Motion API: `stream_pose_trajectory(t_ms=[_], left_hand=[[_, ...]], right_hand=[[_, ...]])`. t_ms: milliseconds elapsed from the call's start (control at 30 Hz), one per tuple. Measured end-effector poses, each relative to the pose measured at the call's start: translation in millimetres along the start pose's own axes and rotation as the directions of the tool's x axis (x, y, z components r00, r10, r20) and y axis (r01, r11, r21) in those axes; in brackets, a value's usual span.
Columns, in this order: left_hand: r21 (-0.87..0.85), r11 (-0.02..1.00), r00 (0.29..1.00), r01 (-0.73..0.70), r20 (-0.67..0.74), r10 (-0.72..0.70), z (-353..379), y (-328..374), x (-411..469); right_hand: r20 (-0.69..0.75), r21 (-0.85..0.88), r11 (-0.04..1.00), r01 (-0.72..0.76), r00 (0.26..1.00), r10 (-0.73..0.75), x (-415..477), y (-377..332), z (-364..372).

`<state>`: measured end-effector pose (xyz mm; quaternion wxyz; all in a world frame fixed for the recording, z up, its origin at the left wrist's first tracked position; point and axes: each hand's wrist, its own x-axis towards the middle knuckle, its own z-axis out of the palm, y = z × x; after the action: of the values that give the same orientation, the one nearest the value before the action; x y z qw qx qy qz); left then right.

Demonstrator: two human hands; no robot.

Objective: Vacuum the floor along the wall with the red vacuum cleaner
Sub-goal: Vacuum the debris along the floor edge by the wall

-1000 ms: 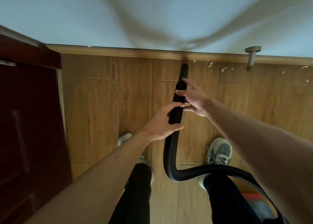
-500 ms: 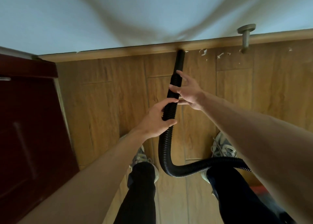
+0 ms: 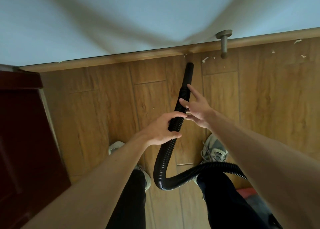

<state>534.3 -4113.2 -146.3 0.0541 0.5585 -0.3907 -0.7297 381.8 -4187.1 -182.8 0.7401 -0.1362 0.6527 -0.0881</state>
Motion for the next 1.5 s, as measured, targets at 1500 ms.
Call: stream_pose_trajectory(t_ms=[1500], left_hand=[[-0.107,0.992,0.986,0.064,-0.150,-0.080,-10.9,8.0,-4.0]], right_hand=[[0.160,-0.187,0.980,0.074,0.986,-0.044,26.1,-32.9,19.4]])
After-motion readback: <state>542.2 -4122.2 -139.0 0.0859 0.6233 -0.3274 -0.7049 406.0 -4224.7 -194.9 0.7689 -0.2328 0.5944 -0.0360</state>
